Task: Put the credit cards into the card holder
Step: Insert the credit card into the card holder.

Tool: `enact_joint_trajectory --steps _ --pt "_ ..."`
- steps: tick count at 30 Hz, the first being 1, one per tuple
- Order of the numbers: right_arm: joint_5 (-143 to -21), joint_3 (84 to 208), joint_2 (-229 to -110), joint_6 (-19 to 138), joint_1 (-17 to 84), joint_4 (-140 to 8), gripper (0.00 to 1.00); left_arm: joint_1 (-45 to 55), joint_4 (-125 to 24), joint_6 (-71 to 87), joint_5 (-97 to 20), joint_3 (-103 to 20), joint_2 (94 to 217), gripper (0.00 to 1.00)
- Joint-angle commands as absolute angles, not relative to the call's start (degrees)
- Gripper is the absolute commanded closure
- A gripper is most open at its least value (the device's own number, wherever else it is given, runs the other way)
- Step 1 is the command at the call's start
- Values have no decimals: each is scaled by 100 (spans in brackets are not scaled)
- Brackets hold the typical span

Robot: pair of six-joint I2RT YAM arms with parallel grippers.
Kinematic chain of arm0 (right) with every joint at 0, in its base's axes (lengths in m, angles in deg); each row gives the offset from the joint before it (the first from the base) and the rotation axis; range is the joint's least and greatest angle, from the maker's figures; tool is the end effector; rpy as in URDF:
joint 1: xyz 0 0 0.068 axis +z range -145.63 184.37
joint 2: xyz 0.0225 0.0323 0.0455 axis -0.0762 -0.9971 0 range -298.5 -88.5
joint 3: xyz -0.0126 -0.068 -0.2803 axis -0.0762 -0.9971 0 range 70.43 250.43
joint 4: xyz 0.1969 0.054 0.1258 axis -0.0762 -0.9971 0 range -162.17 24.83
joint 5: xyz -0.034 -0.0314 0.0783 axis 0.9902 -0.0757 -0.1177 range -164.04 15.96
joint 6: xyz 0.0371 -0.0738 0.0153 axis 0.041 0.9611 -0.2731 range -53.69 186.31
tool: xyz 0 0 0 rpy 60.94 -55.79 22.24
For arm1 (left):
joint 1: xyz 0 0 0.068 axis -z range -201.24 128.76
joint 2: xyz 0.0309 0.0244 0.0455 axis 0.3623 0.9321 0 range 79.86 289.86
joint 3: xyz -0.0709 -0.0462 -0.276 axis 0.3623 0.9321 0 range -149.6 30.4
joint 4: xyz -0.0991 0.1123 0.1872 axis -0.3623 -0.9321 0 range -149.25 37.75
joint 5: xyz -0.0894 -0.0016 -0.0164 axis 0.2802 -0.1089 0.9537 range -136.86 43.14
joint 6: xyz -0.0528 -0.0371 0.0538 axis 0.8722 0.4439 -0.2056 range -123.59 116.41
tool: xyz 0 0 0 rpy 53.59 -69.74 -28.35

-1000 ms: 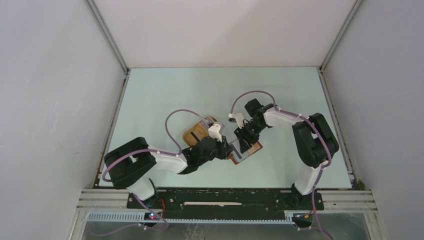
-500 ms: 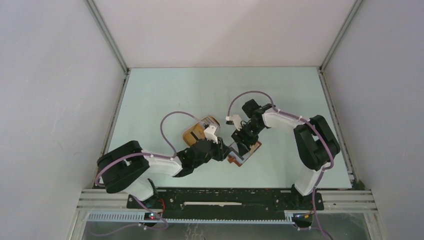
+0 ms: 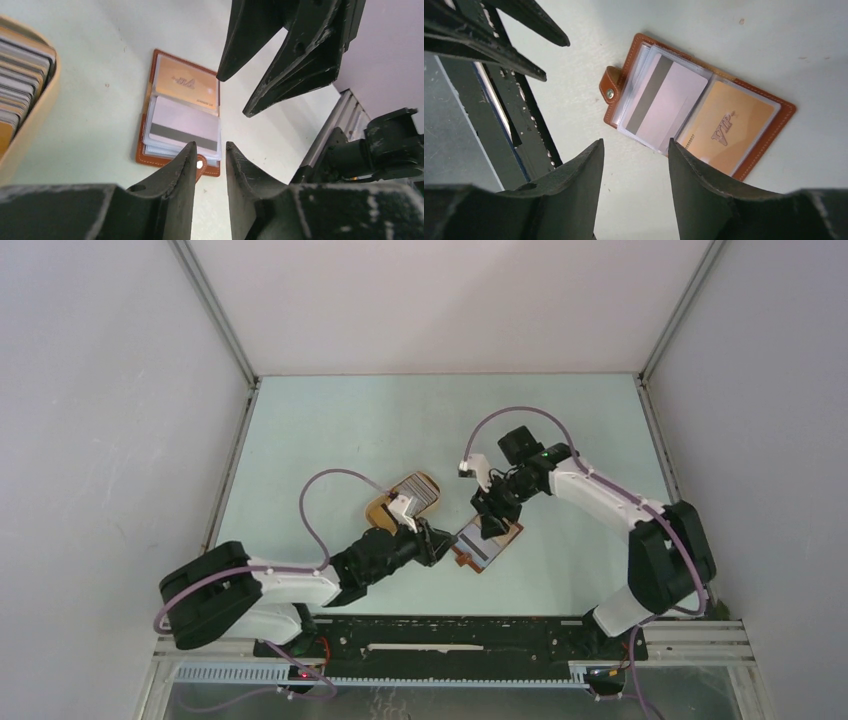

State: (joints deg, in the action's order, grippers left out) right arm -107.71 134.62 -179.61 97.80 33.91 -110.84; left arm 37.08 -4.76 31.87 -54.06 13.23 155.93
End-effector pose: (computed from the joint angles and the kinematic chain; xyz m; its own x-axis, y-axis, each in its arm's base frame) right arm 0.2328 0.1789 0.2178 -0.4181 -0.7367 -0.5315 -0.9066 0.3019 0.2948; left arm 0.1457 -0.2184 0.1977 -0.5370 -0.2258 -0.8128 0.5748 0.6073 -0.5485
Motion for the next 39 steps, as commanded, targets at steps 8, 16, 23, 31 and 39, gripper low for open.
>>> enact_joint_trajectory --steps 8,16,23,31,39 --pt "-11956 12556 -15602 11295 3225 -10074 38 3694 -1215 2199 -5671 1510 13341 35" --pt "-11795 12317 -16202 13977 3450 -10736 33 3580 -1048 2699 -5634 1694 13330 0" --pt "-10907 11553 -16378 14113 3633 -9796 34 3580 715 3354 -5341 2043 14794 17" --pt "-10354 11455 -16874 13704 4040 -9187 31 3497 1909 3940 -5040 1822 16553 52" --pt "-10225 11455 -17070 13615 4165 -9107 29 3483 1254 4009 -5486 1669 16716 57"
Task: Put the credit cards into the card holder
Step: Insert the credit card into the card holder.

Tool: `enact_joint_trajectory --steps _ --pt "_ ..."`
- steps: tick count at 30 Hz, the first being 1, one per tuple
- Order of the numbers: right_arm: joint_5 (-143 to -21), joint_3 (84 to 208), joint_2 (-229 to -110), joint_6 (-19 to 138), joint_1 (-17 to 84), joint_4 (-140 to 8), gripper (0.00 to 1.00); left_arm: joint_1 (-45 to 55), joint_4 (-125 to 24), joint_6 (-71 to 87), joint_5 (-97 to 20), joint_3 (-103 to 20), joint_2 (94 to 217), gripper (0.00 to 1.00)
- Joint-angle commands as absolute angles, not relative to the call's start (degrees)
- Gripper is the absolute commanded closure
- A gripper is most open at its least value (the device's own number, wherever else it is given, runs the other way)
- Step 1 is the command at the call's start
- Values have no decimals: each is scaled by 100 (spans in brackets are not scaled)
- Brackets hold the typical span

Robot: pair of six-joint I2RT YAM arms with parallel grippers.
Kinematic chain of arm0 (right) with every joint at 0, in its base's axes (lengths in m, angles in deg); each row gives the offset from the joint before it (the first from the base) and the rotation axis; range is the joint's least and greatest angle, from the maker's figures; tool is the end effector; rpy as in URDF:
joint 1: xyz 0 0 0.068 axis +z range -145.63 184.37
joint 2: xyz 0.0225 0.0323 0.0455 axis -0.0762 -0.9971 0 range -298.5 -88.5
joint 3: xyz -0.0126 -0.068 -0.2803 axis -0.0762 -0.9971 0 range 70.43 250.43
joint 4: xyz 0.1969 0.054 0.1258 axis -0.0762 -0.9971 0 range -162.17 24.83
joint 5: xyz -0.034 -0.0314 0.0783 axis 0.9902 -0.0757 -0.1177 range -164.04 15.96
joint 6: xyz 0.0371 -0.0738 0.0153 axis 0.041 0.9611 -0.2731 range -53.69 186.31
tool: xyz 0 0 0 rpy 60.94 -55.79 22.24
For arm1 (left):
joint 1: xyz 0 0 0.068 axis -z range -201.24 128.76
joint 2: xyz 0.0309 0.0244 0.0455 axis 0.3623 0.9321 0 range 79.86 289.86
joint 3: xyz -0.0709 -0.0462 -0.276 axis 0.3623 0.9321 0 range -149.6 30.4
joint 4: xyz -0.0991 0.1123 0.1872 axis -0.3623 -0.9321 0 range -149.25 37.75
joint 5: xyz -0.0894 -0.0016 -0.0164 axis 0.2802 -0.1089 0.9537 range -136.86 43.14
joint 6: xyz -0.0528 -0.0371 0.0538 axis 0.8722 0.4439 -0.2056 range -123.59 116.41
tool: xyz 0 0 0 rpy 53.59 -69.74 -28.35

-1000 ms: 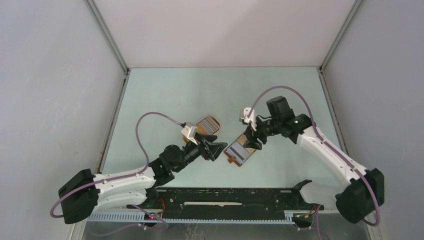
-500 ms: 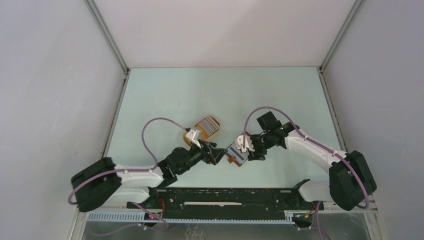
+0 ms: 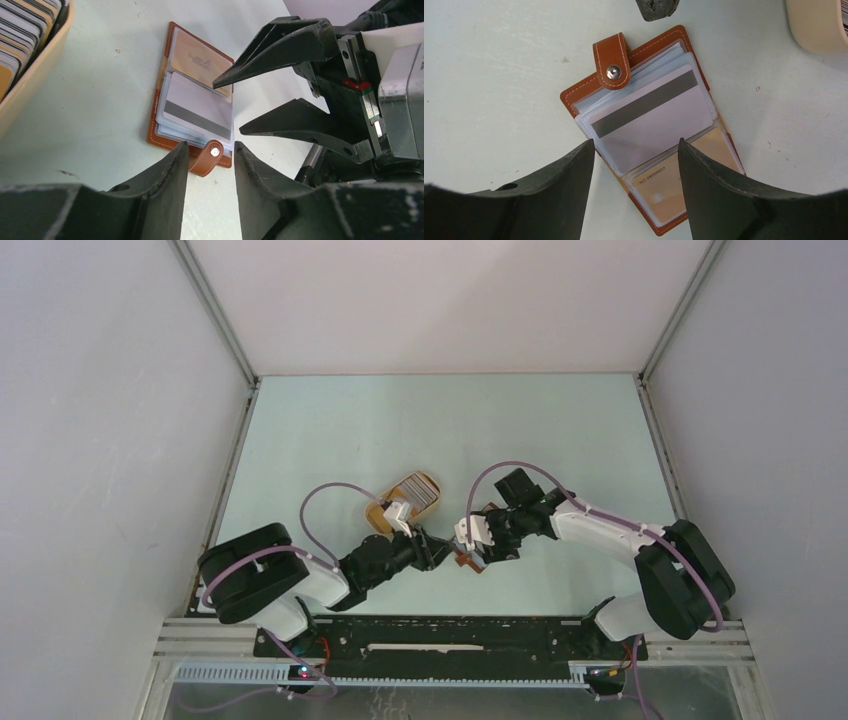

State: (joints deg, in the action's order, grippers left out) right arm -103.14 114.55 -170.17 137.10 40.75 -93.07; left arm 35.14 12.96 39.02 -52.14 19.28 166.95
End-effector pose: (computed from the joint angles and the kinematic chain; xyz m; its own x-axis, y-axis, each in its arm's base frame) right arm 0.1794 0.1767 0.1775 0.4022 -0.7286 -0.5545 -0.9156 -0.3175 -0.2469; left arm 0.1509 -0.2147 0.1654 -0.6036 -0.3098 -0.7346 0.5034 0.5665 -0.6525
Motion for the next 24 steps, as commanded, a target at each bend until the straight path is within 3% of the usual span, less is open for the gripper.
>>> enact_joint_trajectory --steps 1,24 --pt "-10169 11455 -17102 13598 4185 -9079 29 3483 1231 4017 -5500 1654 16740 57" --pt "-9796 11411 -17352 13439 4479 -8824 21 3484 1233 4009 -5451 1574 16924 58"
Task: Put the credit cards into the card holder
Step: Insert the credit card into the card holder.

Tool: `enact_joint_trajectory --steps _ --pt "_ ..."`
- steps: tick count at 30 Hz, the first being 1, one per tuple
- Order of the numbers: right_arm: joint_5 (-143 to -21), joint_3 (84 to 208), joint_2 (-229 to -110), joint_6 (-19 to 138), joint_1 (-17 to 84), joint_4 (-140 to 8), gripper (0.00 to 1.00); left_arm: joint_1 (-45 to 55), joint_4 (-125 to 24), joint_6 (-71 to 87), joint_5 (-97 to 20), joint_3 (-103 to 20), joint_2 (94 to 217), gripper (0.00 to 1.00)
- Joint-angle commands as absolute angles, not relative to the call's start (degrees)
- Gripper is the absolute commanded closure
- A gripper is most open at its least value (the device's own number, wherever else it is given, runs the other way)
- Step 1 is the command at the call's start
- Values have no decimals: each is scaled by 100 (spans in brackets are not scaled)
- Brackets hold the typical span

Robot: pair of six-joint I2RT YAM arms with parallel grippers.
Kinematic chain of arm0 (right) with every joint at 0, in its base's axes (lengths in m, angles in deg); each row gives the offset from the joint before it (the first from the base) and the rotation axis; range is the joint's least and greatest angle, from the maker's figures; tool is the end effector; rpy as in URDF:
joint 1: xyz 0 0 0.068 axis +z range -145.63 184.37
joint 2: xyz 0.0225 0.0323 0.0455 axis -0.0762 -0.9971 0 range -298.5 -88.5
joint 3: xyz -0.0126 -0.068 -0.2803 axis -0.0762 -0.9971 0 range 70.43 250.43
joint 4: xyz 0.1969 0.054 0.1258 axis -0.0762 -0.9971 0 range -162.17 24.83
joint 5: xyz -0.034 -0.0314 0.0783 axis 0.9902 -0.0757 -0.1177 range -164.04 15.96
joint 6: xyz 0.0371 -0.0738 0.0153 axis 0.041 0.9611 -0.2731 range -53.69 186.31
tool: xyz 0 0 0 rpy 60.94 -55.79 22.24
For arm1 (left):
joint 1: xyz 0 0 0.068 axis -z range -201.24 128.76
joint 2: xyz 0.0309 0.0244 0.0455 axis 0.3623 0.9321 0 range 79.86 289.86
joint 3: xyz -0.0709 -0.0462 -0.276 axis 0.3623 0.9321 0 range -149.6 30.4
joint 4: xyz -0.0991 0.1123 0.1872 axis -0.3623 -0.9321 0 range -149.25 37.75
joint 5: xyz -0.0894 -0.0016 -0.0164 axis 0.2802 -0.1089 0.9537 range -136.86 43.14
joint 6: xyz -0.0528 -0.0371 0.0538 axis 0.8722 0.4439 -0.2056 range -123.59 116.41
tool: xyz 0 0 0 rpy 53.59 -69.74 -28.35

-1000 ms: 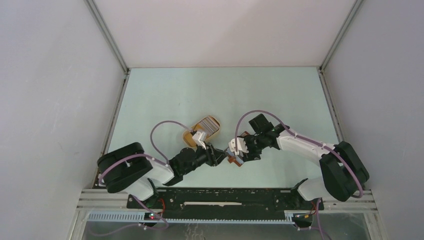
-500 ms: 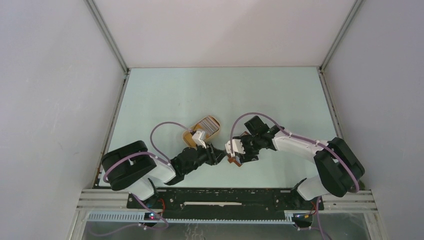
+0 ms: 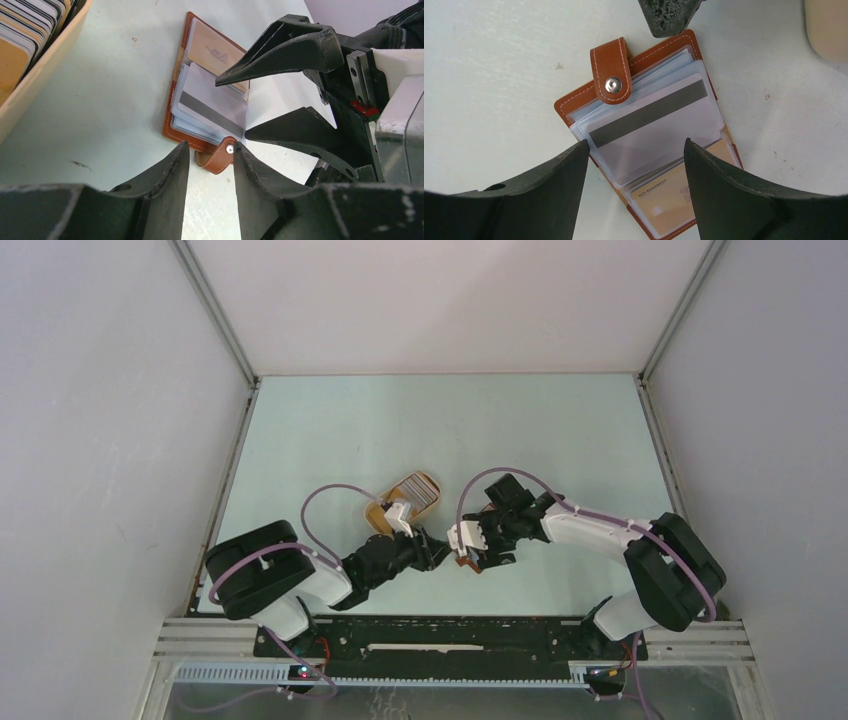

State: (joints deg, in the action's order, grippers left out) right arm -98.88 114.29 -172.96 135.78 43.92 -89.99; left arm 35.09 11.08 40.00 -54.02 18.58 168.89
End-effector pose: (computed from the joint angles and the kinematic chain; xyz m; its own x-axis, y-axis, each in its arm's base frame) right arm 0.1799 0.1888 0.1657 0.4215 -0.7541 -0.5036 -0.9065 -0.3360 -0.2556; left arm 0.1549 -0.2158 0.1556 -0.6195 -0.3041 -0.7237 0.4577 0.6091 -0.6477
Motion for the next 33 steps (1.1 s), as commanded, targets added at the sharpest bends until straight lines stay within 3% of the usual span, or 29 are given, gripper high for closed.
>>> enact_joint_trajectory --steps 1,33 --pt "-9772 11411 -17359 13408 4480 -8797 22 3483 1229 4009 -5443 1572 16920 58" --pt "-9779 11411 -16963 12848 4252 -8498 33 3386 1603 4230 -5256 1622 17077 54"
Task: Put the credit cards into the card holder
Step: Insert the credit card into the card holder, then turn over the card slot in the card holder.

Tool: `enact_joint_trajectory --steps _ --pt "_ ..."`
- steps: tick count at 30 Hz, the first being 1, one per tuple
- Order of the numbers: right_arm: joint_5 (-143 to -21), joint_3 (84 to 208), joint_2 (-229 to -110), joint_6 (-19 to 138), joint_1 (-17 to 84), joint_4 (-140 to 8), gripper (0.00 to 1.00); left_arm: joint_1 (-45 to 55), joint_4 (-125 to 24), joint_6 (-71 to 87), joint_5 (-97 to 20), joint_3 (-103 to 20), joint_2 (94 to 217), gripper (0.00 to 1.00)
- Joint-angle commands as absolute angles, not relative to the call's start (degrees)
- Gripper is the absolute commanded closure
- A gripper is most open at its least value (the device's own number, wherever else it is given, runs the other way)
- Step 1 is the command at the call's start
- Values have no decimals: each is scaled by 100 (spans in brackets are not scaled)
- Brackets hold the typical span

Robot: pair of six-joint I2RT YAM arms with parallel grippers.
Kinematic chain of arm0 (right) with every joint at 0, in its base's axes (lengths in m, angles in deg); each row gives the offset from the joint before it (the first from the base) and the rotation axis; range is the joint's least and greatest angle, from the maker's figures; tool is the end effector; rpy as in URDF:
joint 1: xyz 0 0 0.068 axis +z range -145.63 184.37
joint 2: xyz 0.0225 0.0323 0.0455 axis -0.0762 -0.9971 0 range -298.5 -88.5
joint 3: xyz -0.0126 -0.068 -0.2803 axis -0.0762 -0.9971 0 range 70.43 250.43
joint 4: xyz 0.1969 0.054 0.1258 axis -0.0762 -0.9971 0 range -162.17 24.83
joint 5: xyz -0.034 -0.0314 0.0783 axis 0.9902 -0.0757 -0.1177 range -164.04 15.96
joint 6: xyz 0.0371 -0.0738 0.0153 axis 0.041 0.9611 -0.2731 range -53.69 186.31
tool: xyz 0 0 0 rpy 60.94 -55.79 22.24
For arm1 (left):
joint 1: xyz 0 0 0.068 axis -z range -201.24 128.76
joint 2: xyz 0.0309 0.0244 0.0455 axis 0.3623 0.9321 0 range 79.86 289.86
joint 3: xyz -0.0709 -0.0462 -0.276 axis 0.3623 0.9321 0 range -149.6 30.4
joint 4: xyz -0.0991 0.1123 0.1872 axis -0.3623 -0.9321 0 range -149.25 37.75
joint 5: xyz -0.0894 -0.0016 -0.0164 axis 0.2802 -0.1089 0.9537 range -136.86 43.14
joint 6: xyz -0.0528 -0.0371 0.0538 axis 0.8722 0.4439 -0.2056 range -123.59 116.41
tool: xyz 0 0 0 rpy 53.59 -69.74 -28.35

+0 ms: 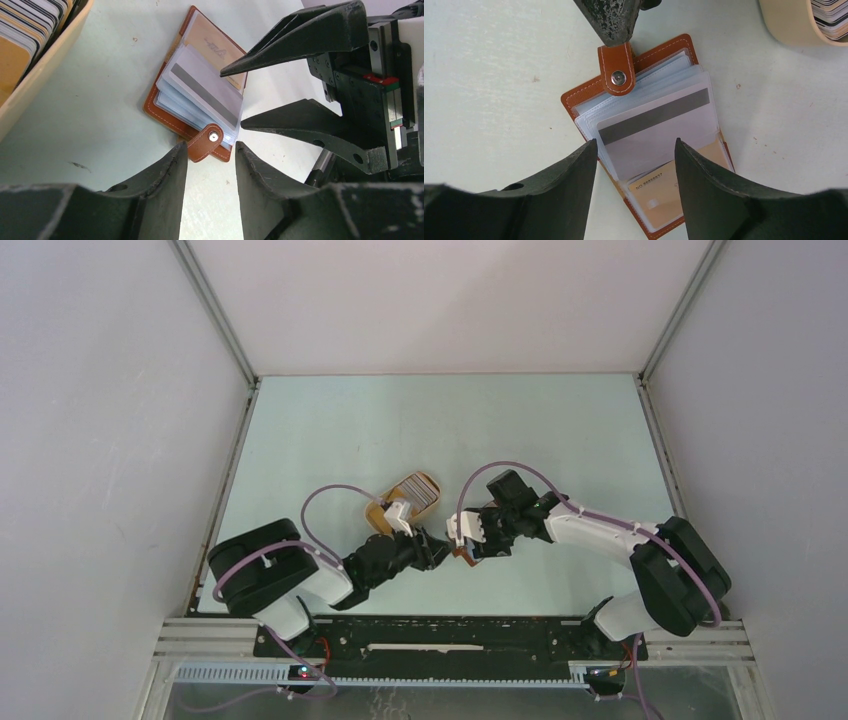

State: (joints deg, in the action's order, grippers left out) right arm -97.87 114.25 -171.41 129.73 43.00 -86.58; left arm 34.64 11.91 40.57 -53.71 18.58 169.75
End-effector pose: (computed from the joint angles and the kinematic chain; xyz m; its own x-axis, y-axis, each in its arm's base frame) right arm 0.1884 0.1887 0.1754 0.3456 -0.7711 -0.5348 -0.9331 -0.2218 -0.2831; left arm 0.1569 -0.2158 0.1540 -0.6242 -0.3120 -0.7163 0.4491 0.6070 -0.6557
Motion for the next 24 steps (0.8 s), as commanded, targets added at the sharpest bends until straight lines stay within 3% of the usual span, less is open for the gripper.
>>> enact_joint_trajectory --steps 1,10,24 --pt "-9781 11411 -16962 12835 4247 -8495 34 3360 1687 4277 -5203 1616 17119 54" --pt "-9786 11412 -16963 12802 4216 -8486 34 3123 2145 4769 -4958 1510 17483 51" --pt "-9794 11411 -16909 12774 4172 -8469 36 3053 1517 5224 -5182 934 17957 46"
